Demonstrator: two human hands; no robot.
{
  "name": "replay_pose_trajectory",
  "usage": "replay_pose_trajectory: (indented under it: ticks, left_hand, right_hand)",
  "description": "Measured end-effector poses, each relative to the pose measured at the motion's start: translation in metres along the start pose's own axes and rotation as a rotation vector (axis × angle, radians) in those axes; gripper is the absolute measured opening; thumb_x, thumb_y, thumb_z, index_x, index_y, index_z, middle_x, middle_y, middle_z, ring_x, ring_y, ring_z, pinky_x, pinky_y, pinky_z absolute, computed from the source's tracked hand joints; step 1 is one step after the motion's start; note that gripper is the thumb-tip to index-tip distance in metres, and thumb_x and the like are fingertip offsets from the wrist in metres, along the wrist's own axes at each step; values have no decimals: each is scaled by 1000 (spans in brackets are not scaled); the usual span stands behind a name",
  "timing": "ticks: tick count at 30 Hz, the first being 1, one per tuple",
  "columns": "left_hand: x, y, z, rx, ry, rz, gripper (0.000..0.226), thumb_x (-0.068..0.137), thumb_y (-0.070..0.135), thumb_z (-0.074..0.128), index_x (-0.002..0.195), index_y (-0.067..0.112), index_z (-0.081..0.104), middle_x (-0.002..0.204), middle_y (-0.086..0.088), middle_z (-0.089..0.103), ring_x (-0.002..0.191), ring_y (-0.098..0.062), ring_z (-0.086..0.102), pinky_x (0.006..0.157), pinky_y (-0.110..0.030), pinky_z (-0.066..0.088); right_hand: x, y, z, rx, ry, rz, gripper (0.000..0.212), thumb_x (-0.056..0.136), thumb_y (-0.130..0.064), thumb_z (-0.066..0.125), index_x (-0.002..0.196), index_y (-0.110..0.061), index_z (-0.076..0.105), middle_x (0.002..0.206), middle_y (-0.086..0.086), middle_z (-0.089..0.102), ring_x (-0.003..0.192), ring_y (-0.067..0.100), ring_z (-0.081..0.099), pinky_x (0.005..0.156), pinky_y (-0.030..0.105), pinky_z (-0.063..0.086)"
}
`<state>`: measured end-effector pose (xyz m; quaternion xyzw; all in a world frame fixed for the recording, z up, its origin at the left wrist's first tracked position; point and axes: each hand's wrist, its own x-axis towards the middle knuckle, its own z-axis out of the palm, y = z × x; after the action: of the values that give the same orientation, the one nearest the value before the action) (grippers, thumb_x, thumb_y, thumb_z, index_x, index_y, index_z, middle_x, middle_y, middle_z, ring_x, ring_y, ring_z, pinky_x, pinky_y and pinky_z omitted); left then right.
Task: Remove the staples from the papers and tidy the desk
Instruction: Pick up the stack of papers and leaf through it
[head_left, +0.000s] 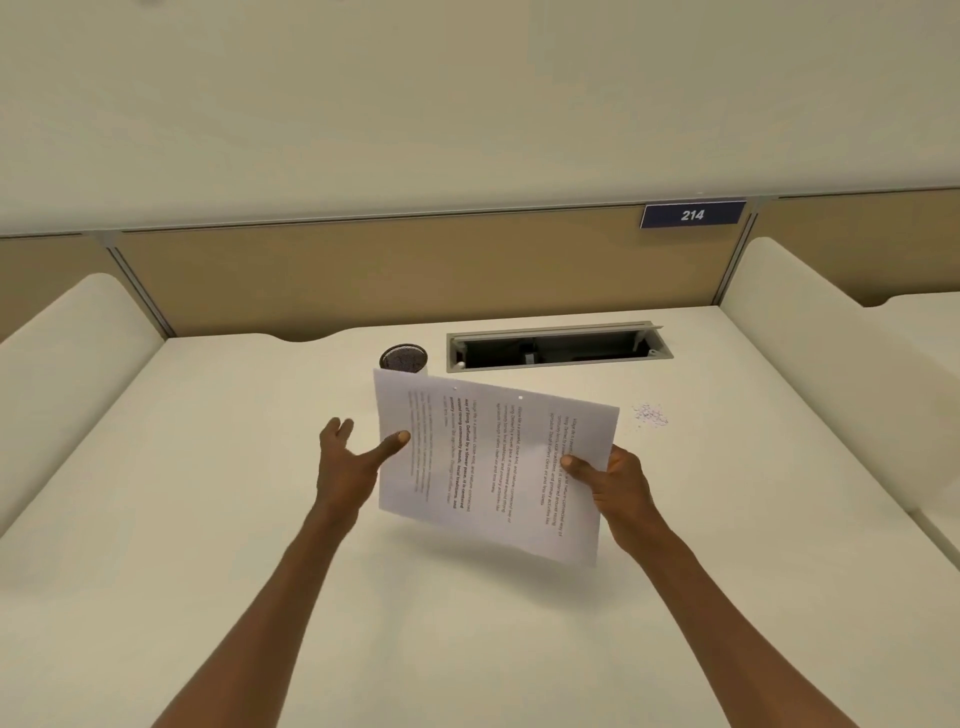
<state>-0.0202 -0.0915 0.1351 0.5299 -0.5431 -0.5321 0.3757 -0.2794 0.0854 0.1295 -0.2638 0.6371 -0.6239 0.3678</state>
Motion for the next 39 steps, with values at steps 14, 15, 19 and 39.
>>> replay_pose_trajectory:
  ticks: [14, 15, 19, 39]
  left_hand:
    - [-27, -19, 26, 22, -118, 44, 19, 82, 23, 82, 98, 21, 72, 90, 5, 78, 81, -20, 76, 66, -30, 60]
    - [-30, -19, 30, 16, -86, 64, 16, 83, 22, 81, 96, 23, 71, 88, 8, 76, 80, -17, 75, 63, -26, 57]
    - [-39, -15, 36, -31, 7, 113, 16, 84, 20, 80, 97, 23, 70, 89, 11, 73, 77, -8, 72, 58, -17, 55]
    - [-56, -67, 45, -9, 40, -11, 30, 82, 12, 82, 108, 18, 68, 95, 3, 73, 87, -14, 69, 71, -29, 55]
  right_hand:
    - [12, 16, -9, -94, 56, -20, 18, 83, -11, 74, 100, -11, 71, 95, 6, 74, 88, 28, 71, 74, 36, 59]
    - [14, 16, -8, -97, 71, -25, 19, 83, -11, 74, 101, -10, 70, 96, 7, 74, 88, 29, 71, 74, 36, 59]
    - [17, 6, -6, -107, 89, -60, 19, 84, -11, 73, 103, -12, 70, 96, 5, 73, 86, 23, 70, 70, 28, 56]
    - [22, 56, -11, -162, 58, 55, 27, 80, -4, 75, 102, -18, 69, 93, -4, 73, 87, 15, 68, 68, 18, 53]
